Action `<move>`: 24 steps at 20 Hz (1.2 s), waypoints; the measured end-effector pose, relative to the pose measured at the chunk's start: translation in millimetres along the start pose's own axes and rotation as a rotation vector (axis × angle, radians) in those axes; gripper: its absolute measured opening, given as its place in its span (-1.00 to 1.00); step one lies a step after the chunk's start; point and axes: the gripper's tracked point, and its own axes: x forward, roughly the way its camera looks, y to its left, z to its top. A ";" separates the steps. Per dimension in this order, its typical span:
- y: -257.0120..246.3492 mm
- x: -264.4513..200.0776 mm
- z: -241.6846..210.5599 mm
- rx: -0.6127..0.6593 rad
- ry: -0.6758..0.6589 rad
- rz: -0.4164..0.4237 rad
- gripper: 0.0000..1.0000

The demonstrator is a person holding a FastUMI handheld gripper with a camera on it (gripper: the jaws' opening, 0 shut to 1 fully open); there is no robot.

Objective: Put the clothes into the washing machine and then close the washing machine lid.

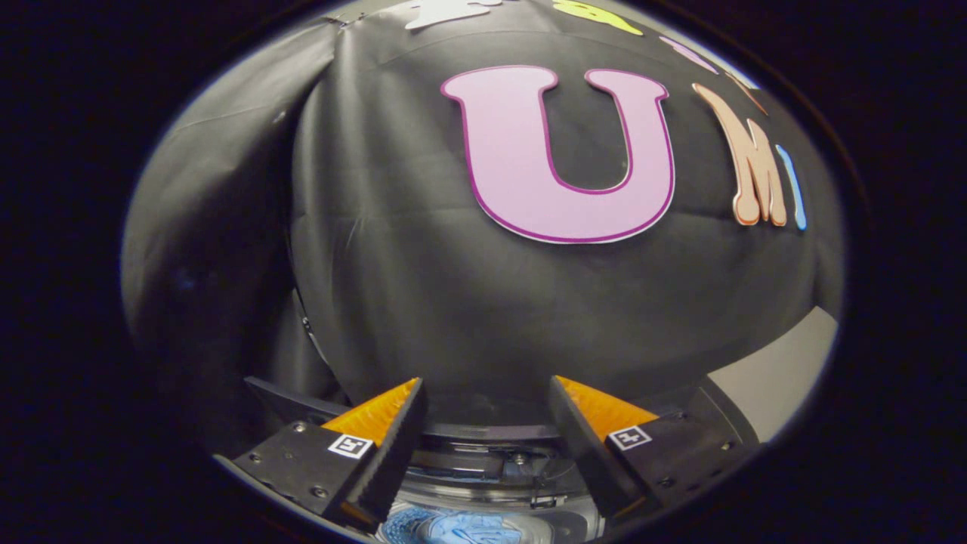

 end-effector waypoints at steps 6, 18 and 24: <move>0.9 -4.2 3.2 -0.004 0.015 0.013 0.96; -1.8 -4.1 11.0 0.020 0.051 0.052 0.98; -5.7 -11.6 17.3 0.060 0.032 0.070 0.94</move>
